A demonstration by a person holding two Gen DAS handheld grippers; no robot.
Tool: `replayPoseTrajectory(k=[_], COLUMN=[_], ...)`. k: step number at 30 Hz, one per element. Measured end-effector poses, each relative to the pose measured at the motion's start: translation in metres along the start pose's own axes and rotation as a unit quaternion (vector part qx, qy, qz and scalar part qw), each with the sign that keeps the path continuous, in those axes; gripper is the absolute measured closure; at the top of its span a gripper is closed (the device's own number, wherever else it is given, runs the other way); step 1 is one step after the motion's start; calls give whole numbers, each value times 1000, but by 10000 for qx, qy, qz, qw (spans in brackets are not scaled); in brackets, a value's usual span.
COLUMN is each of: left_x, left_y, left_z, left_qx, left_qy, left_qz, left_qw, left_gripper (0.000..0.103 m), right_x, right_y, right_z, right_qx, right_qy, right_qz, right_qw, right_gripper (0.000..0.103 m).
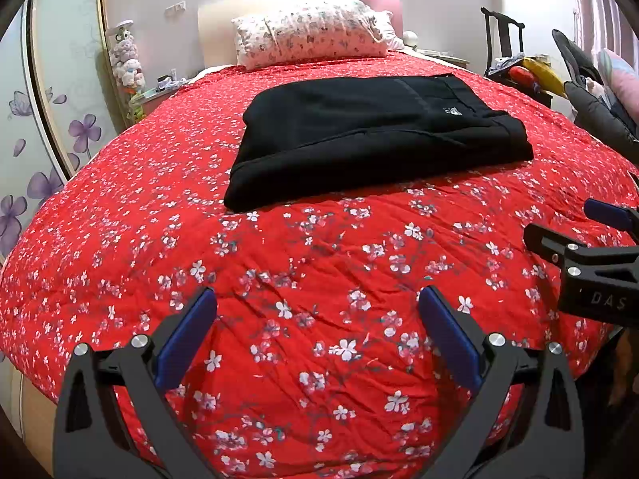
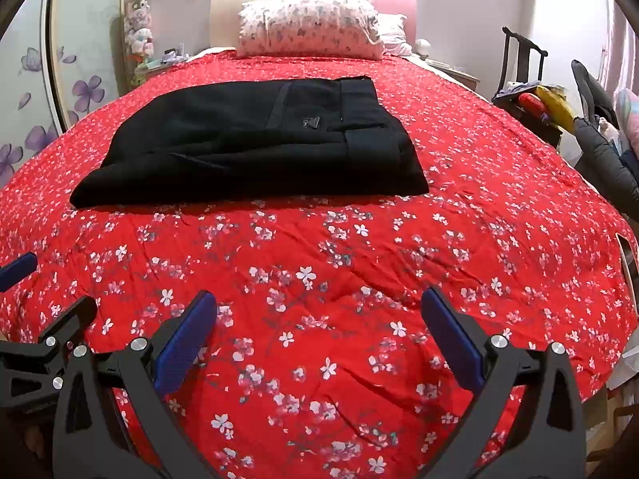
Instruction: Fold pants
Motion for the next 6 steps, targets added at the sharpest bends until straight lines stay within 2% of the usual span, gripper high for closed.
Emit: replayPoseTrajectory(k=[6], left_x=[1], left_y=[-1], left_z=[2], left_qx=[-12], left_qy=[23], left_qz=[28], left_qw=[10000], left_gripper=[2], right_x=[1], right_y=[-1], right_z=[-1], right_qx=[-10], right_qy=[9], right_qz=[53], right_qw=[10000], right_gripper=[1])
Point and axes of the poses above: each gripper's, at about its wrist camera, not at the fingertips, and x roughly the way its jaws point, z to its left, y to its underside, the point moved 4 cm from there along x, roughly the way its jaws point, and after that the axes turned 10 degrees about x, right-handed, at the moved point
